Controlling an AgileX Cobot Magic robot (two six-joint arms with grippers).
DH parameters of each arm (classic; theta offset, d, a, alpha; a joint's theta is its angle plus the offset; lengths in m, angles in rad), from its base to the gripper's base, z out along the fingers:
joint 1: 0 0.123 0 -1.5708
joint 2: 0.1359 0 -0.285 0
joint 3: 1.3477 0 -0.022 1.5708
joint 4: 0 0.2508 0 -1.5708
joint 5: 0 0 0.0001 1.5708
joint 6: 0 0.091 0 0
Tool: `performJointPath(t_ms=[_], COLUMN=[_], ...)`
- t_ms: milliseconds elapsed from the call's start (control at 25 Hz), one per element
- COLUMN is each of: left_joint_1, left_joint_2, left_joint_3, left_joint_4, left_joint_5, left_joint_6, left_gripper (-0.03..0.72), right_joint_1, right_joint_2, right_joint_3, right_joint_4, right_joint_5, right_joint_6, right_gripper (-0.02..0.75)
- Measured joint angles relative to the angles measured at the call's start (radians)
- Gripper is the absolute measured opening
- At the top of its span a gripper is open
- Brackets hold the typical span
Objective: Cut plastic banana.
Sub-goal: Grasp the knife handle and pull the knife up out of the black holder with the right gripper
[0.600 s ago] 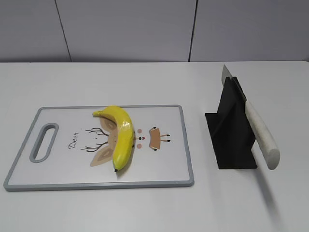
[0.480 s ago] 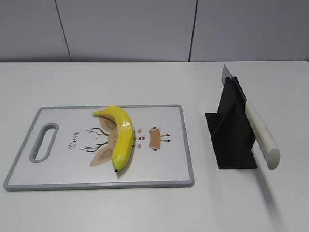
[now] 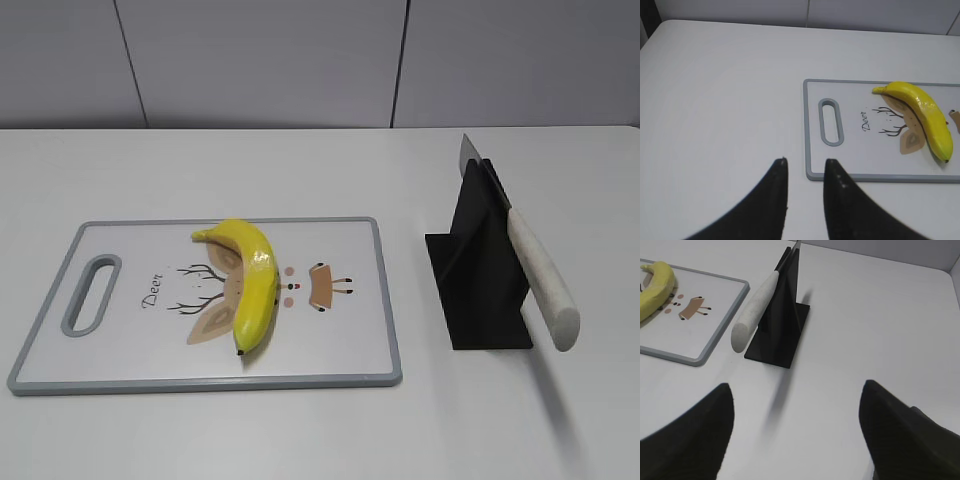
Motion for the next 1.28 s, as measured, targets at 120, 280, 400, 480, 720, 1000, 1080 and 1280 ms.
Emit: performJointPath(t_ms=[120, 280, 400, 480, 720, 1000, 1080, 1280], left_joint_1=[0.000, 0.000, 0.000, 0.000, 0.000, 0.000, 0.000, 0.000], left_joint_2=[0.000, 0.000, 0.000, 0.000, 0.000, 0.000, 0.000, 0.000], left_joint_3=[0.000, 0.000, 0.000, 0.000, 0.000, 0.000, 0.000, 0.002], left_joint_4=[0.000, 0.000, 0.000, 0.000, 0.000, 0.012, 0.017, 0.020], left_joint_5=[0.000, 0.000, 0.000, 0.000, 0.000, 0.000, 0.000, 0.000], left_joint_6=[0.000, 0.000, 0.000, 0.000, 0.000, 0.000, 0.000, 0.000], left_gripper=[0.232, 0.232, 0.232, 0.232, 0.341, 0.605, 0.610, 0.608], right_joint_1=[0.000, 0.000, 0.000, 0.000, 0.000, 0.000, 0.000, 0.000], right_joint_2=[0.000, 0.000, 0.000, 0.000, 0.000, 0.000, 0.000, 0.000], right_joint_3=[0.000, 0.000, 0.000, 0.000, 0.000, 0.000, 0.000, 0.000], right_joint_4=[0.000, 0.001, 0.001, 0.001, 0.001, 0.005, 0.021, 0.032], right_joint_5=[0.000, 0.000, 0.000, 0.000, 0.000, 0.000, 0.000, 0.000], right_joint_6=[0.000, 0.000, 0.000, 0.000, 0.000, 0.000, 0.000, 0.000], right_gripper=[0.592, 0.592, 0.592, 0.592, 0.592, 0.592, 0.592, 0.592])
